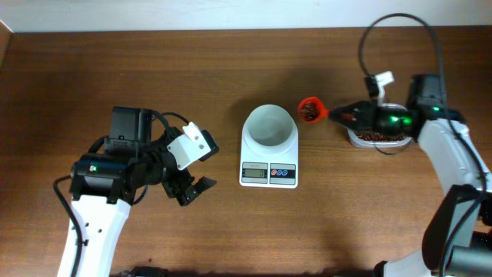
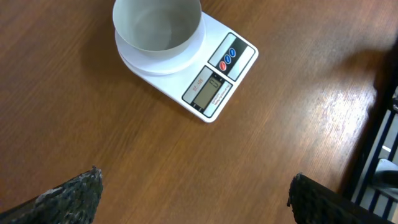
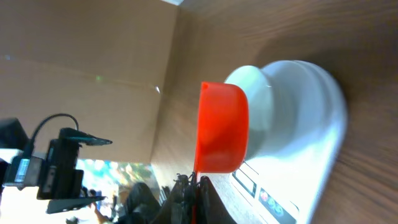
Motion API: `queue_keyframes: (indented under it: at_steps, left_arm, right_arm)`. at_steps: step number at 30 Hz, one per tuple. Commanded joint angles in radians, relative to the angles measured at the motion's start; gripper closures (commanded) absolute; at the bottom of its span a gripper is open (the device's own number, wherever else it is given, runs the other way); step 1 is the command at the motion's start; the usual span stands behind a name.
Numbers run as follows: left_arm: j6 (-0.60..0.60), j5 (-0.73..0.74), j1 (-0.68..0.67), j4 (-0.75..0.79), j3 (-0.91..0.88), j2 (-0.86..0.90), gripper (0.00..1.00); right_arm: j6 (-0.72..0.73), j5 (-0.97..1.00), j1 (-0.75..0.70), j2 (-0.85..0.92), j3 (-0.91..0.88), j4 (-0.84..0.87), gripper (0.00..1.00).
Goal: Scoop and weigh 50g on scale
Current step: 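Carry the filled scoop with the right gripper over the scale bowl, then tilt the scoop with the right gripper to pour beans into the bowl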
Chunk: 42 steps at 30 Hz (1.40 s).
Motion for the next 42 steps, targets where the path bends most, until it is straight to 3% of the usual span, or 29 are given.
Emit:
queue_keyframes:
  at_steps: [1, 11, 14, 32, 42]
  left_arm:
    - [-0.005, 0.003, 0.005, 0.002, 0.019, 0.003, 0.01]
    - [-0.005, 0.004, 0.005, 0.002, 0.019, 0.003, 0.01]
    - [-0.005, 0.003, 0.005, 0.002, 0.019, 0.003, 0.01]
    - [-0.005, 0.004, 0.005, 0.002, 0.019, 0.003, 0.01]
    - [-0.005, 0.004, 0.005, 0.002, 0.019, 0.003, 0.01]
  right_arm:
    - [0.075, 0.055, 0.08, 0.008, 0.0, 0.063, 0.96]
    - [0.06, 0.227, 0.193, 0.008, 0.0, 0.152, 0.96]
    - [-0.011, 0.242, 0.224, 0.008, 0.0, 0.18, 0.96]
    - [-0.082, 0.458, 0.312, -0.103, 0.0, 0.121, 0.96]
    - [-0.097, 0.683, 0.418, -0.113, 0.0, 0.114, 0.96]
